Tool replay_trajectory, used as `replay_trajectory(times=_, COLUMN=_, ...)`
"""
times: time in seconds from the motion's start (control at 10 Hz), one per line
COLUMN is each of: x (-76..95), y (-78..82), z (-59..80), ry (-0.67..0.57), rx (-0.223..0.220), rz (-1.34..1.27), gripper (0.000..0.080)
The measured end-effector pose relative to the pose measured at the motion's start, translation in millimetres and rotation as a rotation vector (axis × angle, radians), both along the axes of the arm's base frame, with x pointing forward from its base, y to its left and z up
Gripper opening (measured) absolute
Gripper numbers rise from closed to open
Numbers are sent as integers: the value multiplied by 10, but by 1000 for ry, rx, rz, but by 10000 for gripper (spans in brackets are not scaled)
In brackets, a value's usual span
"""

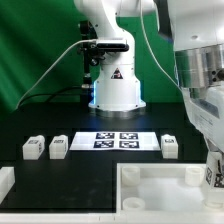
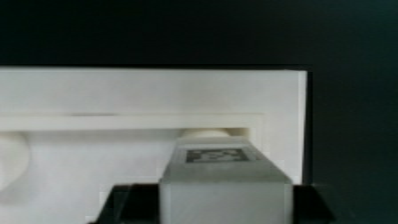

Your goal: Assemble one leg

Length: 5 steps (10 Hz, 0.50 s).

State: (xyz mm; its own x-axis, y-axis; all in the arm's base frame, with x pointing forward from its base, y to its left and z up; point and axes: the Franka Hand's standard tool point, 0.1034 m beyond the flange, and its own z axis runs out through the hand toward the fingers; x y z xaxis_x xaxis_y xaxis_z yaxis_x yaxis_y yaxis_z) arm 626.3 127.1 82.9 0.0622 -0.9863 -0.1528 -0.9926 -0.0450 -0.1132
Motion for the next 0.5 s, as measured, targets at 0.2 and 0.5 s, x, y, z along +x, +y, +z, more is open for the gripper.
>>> replay_trajectory(times=0.2, x=-4, y=9, z=-6, ry=0, rx=-1, rz=9, gripper=465)
replay_trajectory(times=0.5, x=3, y=-27, z=6, ry=-26, rx=-27, rz=286, gripper=636)
